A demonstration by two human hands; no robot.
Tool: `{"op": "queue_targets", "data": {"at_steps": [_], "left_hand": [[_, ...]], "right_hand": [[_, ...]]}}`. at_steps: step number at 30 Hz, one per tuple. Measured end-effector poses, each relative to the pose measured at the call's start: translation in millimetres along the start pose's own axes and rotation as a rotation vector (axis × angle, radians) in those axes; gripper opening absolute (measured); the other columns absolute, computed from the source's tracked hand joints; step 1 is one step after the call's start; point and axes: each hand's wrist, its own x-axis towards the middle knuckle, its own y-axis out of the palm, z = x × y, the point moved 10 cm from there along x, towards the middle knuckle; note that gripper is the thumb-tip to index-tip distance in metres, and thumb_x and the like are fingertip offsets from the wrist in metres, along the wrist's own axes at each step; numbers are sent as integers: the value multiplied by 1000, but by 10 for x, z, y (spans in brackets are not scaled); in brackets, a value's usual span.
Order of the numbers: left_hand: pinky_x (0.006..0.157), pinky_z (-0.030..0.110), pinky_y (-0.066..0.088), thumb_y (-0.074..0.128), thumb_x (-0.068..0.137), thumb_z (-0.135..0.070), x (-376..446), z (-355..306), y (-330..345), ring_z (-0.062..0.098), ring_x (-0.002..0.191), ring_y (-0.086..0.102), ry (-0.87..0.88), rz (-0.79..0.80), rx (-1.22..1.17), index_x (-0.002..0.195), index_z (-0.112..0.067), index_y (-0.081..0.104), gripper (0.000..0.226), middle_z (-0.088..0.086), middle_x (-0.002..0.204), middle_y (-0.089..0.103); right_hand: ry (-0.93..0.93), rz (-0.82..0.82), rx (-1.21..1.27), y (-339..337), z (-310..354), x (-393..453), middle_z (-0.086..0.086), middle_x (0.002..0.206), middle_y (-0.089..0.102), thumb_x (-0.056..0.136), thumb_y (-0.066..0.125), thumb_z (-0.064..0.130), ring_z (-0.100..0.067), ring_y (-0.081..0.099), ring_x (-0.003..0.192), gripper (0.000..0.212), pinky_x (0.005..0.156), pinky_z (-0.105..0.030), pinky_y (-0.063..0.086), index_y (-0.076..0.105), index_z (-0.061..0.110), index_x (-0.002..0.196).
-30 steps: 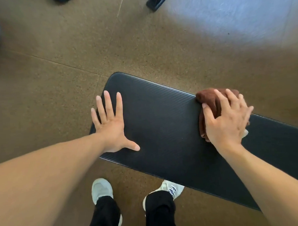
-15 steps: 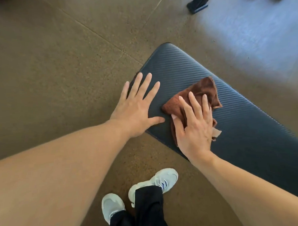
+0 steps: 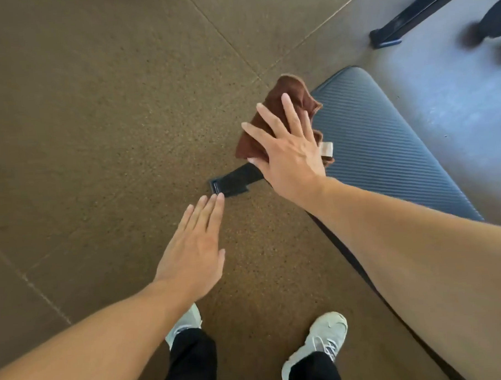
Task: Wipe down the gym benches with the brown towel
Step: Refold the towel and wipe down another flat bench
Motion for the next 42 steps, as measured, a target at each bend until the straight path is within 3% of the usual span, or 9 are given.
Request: {"op": "queue_targets", "data": {"at_steps": [3, 8, 13, 17, 25, 29, 32, 38, 42], "left_hand": [[125, 34, -9, 53, 101, -35, -119, 37, 15, 17, 156, -14, -48, -47, 3, 158, -12, -22, 97, 5, 170, -12], [127, 35, -7, 56, 100, -30, -126, -178, -40, 19, 156, -17, -153, -29, -5, 156, -15, -27, 102, 6, 170, -18], [128, 35, -2, 54, 102, -29, 28, -826, -133, 15, 155, -17, -163, -94, -160, 156, -19, -27, 98, 1, 169, -20], [126, 31, -4, 56, 102, -31, 1, -1197, -52, 12, 154, -18, -184, -113, -287, 156, -23, -27, 100, -2, 168, -22], [124, 29, -3, 60, 100, -25, -149, -1062, 159, 10, 155, -12, -310, -119, -306, 159, -23, -18, 99, -6, 170, -15], [122, 29, -2, 60, 99, -17, -182, -1058, 233, 13, 156, -10, -364, -116, -245, 161, -22, -15, 98, -3, 170, -13], [122, 29, -6, 50, 103, -17, -119, -1355, 229, 11, 155, -15, -263, -117, -182, 161, -23, -17, 89, -4, 169, -19], [120, 29, -11, 45, 105, -21, 116, -2132, 250, 13, 154, -20, -103, -106, -140, 161, -23, -14, 81, -5, 168, -22], [126, 39, -5, 47, 99, -24, 199, -2428, 477, 24, 152, -29, -18, 19, 41, 160, -22, -17, 88, 3, 166, -31]], "right_hand": [[-40, -11, -50, 44, 70, -21, 0, 172, 17, 97, 66, 30, -39, -6, 159, 58, 123, -70, 8, 48, 36, 152], [-141, 21, -165, 304, -150, -1121, -2, 174, 5, 95, 70, 30, -43, -4, 158, 71, 118, -75, 18, 38, 37, 158], [171, 101, -56, 480, -937, -2567, -7, 173, 15, 104, 46, 57, -44, 7, 158, 66, 116, -76, 23, 25, 37, 163], [384, 66, 67, 450, -1094, -2589, 0, 173, 9, 105, 33, 66, -36, -3, 160, 70, 121, -70, 17, 17, 34, 165], [12, -93, 72, 94, -402, -803, -1, 173, 13, 100, 52, 57, -41, 1, 158, 76, 125, -65, 8, 18, 36, 164], [-65, -155, 76, 134, -433, -1165, -2, 172, 20, 99, 61, 40, -41, 7, 158, 71, 124, -66, 12, 29, 36, 162], [-105, -109, 33, 331, -663, -2057, -1, 172, 18, 95, 68, 26, -41, 3, 159, 77, 124, -67, 12, 31, 37, 161], [239, -52, 64, 704, -1573, -4102, -1, 168, 29, 100, 62, 39, -39, 9, 159, 66, 117, -72, 24, 33, 39, 159], [433, -47, 177, 737, -1712, -4277, 2, 170, 23, 102, 50, 50, -36, 9, 159, 61, 121, -69, 21, 33, 34, 159]]}}
